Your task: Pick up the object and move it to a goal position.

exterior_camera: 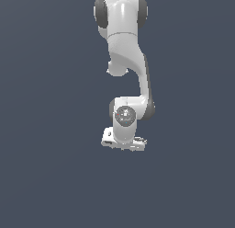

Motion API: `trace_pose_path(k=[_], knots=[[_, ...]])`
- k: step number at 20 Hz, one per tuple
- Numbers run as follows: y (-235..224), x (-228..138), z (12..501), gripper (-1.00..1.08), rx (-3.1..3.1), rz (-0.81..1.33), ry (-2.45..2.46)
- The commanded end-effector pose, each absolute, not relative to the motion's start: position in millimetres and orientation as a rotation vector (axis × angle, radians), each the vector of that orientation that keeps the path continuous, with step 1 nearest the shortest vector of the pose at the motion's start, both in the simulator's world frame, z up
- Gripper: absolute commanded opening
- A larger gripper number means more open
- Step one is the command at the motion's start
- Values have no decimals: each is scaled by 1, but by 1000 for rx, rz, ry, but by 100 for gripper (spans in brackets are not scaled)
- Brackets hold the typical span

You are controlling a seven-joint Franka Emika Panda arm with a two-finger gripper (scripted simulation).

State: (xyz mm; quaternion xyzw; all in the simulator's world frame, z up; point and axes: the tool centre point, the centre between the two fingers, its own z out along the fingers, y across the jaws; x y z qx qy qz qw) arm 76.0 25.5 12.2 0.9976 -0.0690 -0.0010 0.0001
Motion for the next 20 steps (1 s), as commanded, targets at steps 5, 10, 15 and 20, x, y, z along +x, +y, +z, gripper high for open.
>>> trace_pose_path(k=[5,10,15,20], knots=[[25,78,9,-100,3134,0,-218],[25,78,9,-100,3134,0,-218],[25,78,10,-100,3134,0,-218],[22,74,13,-100,3134,0,-218]])
